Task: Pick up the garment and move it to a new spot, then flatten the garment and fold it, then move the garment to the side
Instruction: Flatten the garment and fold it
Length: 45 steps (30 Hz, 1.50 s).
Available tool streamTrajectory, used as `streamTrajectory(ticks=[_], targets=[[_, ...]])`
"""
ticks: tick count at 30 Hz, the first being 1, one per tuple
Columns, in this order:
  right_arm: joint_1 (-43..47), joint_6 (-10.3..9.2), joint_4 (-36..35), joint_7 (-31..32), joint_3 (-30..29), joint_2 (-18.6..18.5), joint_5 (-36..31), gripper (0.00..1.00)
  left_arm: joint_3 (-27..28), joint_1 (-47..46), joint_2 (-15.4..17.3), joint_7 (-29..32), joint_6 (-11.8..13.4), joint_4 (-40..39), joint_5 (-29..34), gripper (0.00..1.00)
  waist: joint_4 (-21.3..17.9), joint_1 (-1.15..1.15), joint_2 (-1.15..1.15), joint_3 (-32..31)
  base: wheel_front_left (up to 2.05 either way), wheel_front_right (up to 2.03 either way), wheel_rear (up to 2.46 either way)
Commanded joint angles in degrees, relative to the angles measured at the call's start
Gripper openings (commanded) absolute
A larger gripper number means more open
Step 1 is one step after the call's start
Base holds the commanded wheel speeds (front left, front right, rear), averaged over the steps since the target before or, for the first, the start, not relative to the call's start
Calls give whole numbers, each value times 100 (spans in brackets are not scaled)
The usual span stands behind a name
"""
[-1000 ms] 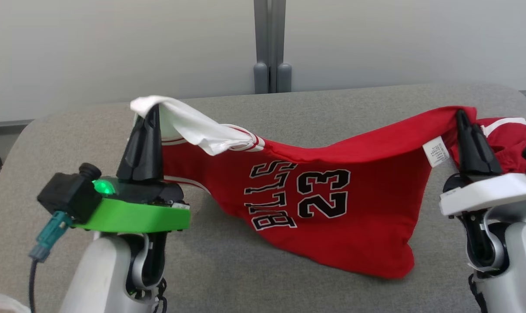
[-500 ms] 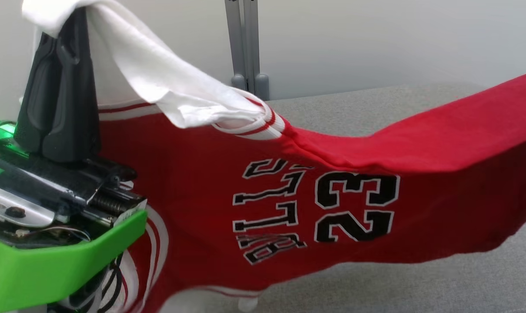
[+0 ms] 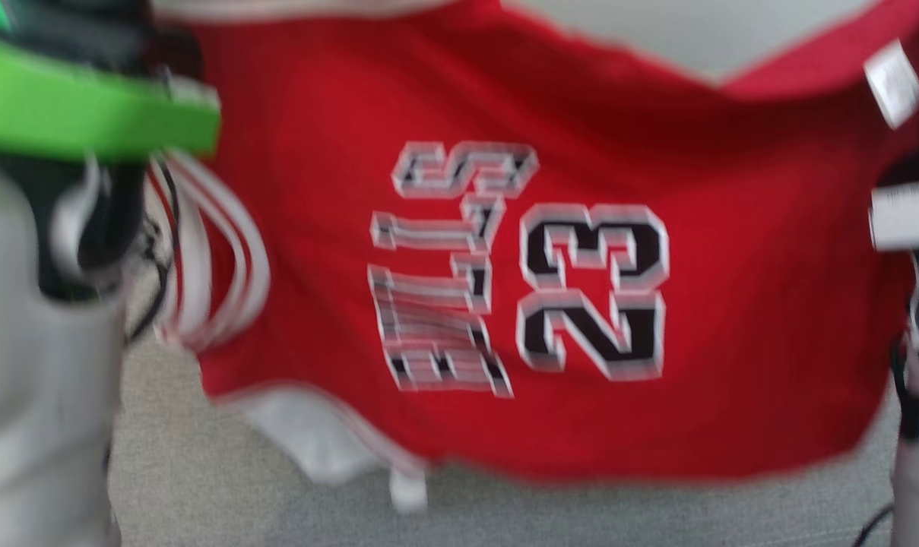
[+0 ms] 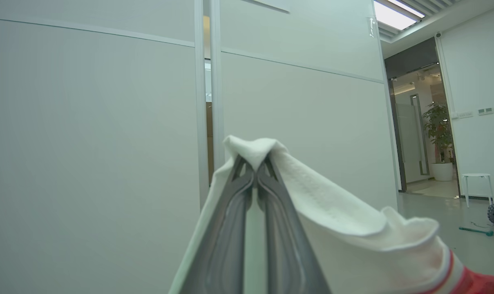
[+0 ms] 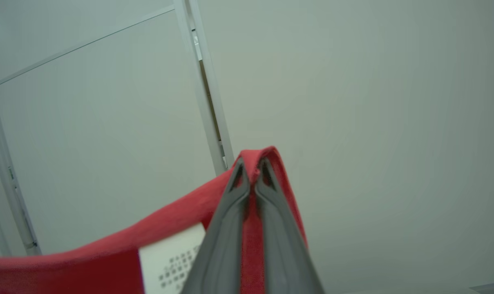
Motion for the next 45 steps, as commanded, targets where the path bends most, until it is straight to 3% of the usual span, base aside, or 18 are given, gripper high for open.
streamTrajectory(ticks=[1, 5, 12, 17, 24, 28, 37, 45], targets=[[-610, 2, 429, -123, 71, -58, -72, 0, 24, -496, 12, -92, -51, 391, 93, 0, 15, 0, 0, 739, 0, 0, 0], [-2362, 2, 2014, -598, 342, -308, -616, 0, 23, -1943, 13, -341, -53, 1847, 449, 0, 3, 0, 0, 1176, 0, 0, 0], [-4578, 2, 4381, -1579, 498, -119, -1302, 0, -40, -3673, -162, -1383, -36, 3611, 931, 0, 113, 0, 0, 1851, 0, 0, 0], [-5001, 2, 5535, -2048, 571, -12, -1498, 0, -63, -3647, -376, -1811, -157, 4327, 759, 0, 301, 0, 0, 2516, 0, 0, 0], [-4620, 2, 6747, -2517, 775, -33, -1267, 0, 117, -2643, -601, -2146, -369, 4771, 412, 0, 445, 0, 0, 3067, 0, 0, 0], [-4314, 2, 6830, -2579, 866, -86, -978, 0, 288, -2006, -640, -2177, -465, 4435, 273, 0, 432, 0, 0, 3121, 0, 0, 0], [-3138, 2, 5659, -2575, 821, -103, -181, 0, 573, -300, -709, -2165, -540, 2991, 216, 0, 372, 0, 0, 2769, 0, 0, 0], [-1636, 2, 4625, -2577, 974, -133, 260, 0, 460, 1556, -817, -2166, -547, 1912, 81, 0, 406, 0, 0, 2004, 0, 0, 0]])
